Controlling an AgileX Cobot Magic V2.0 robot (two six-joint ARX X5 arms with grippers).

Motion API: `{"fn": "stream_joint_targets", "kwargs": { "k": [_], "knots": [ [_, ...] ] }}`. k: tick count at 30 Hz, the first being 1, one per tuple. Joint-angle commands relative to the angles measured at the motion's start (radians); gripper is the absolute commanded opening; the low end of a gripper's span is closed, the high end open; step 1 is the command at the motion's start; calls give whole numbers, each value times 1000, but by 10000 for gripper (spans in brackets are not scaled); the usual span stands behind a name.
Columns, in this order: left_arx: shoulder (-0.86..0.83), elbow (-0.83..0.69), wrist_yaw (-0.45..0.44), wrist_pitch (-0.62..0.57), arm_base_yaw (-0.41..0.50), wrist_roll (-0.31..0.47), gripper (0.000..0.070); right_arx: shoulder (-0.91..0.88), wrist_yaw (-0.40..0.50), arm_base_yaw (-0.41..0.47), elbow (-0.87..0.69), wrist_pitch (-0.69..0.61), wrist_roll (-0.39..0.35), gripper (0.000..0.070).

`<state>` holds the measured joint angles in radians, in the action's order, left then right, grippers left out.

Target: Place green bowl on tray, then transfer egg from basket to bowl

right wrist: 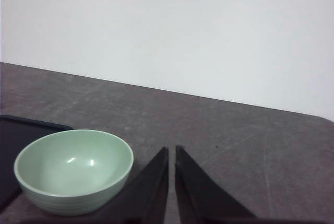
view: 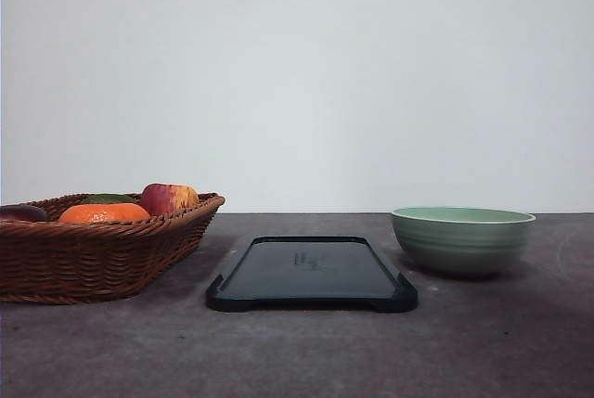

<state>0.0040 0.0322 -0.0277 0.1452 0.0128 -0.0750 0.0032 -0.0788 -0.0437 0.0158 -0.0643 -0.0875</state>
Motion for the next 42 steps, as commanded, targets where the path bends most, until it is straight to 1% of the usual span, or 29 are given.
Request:
{"fn": "stream_joint_targets", "kwargs": {
  "k": [1,2,4,5,6,9,10,12,14,16,19,22,25,28,33,38,40,42],
  "knots": [
    [-1,-18,1,-11,1,-194,0,0,-2,0,-4,-12,77,15],
    [-1,-18,1,-11,1,-244,0,0,4,0,-4,-12,112,14],
    [-1,-18,1,-11,1,-356,0,0,33,0,-4,-8,207,7],
    [-1,-18,2,-11,1,-407,0,0,42,0,-4,-7,268,7],
    [-1,-18,1,-12,1,-464,0,0,52,0,-4,-9,347,7],
    [-1,-17,1,-21,1,-593,0,0,58,0,-3,-18,546,7],
    [-1,-16,2,-33,1,-621,0,0,62,0,-3,-19,591,7],
    [-1,-10,2,-88,1,-633,0,0,63,0,-3,-26,629,7],
    [-1,-8,2,-170,1,-606,0,0,61,0,-3,-58,624,7],
    [0,-8,2,-254,1,-549,0,0,61,0,-3,-109,607,6],
    [0,-4,2,-371,1,-455,0,1,61,0,-1,-211,533,6],
    [0,20,2,-423,1,-395,0,1,61,0,11,-289,462,6],
    [5,67,2,-420,1,-341,0,5,61,0,56,-275,418,6],
    [24,137,2,-371,1,-301,0,29,56,0,114,-254,400,6],
    [103,298,2,-212,1,-273,0,119,41,0,242,-178,388,6],
    [209,465,-1,-63,1,-263,0,234,-31,0,370,-85,350,6],
    [262,528,-33,-4,1,-229,0,287,-65,0,416,-48,332,6],
    [316,580,-84,49,1,-198,0,338,-94,0,457,-7,319,6]
  ]
}}
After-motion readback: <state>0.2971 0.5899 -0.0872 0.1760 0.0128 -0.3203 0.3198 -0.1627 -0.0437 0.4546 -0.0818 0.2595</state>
